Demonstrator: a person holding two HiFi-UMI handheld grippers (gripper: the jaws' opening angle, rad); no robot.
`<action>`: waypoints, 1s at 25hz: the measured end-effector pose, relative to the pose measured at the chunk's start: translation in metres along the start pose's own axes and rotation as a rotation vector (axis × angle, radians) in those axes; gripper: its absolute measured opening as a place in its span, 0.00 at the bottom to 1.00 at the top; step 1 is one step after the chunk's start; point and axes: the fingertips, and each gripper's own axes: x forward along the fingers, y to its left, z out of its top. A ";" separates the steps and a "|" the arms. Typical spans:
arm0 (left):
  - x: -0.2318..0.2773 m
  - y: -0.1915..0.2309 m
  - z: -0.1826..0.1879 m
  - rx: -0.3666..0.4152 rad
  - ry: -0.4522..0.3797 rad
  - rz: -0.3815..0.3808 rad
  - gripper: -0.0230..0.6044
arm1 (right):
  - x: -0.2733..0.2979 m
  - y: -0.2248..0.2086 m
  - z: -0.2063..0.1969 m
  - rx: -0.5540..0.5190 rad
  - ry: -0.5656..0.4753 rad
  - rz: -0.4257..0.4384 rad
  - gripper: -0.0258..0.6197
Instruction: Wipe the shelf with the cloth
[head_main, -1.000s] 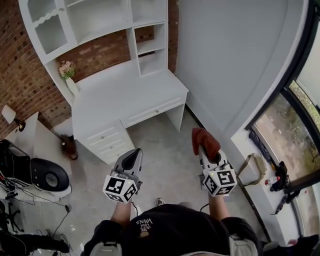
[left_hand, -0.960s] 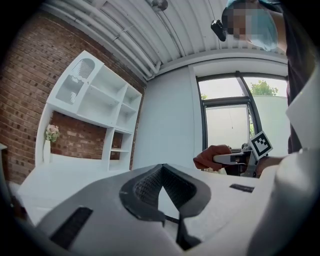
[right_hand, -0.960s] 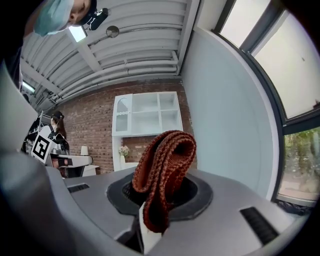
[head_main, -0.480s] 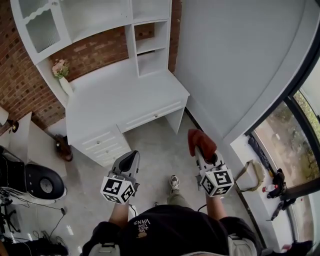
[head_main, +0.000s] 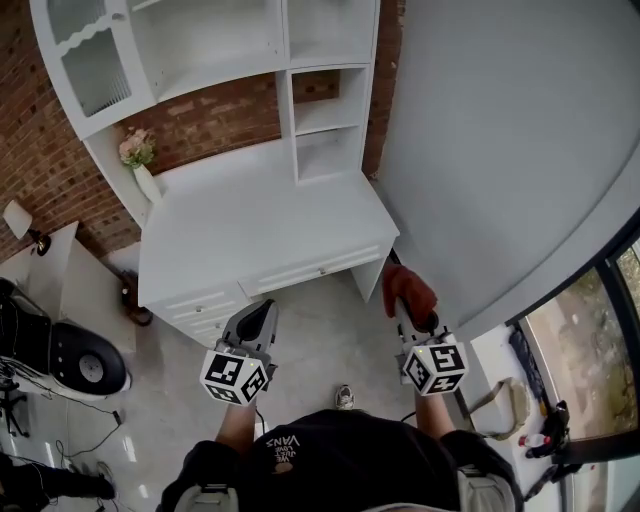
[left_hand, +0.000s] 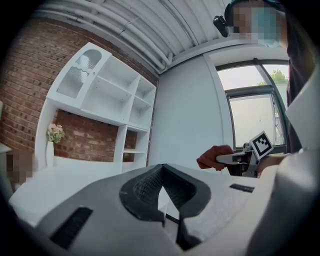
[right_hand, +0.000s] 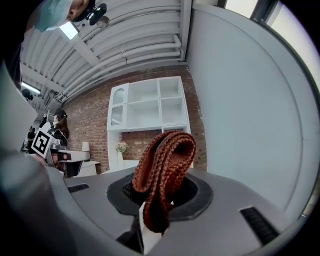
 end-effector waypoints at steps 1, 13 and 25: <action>0.011 0.001 0.000 -0.003 -0.003 0.012 0.05 | 0.011 -0.009 0.003 -0.004 -0.001 0.011 0.18; 0.108 -0.006 -0.007 -0.027 -0.003 0.104 0.05 | 0.097 -0.092 0.024 -0.019 -0.026 0.112 0.18; 0.174 0.037 -0.016 -0.040 0.024 0.109 0.05 | 0.173 -0.113 0.026 -0.019 -0.029 0.131 0.18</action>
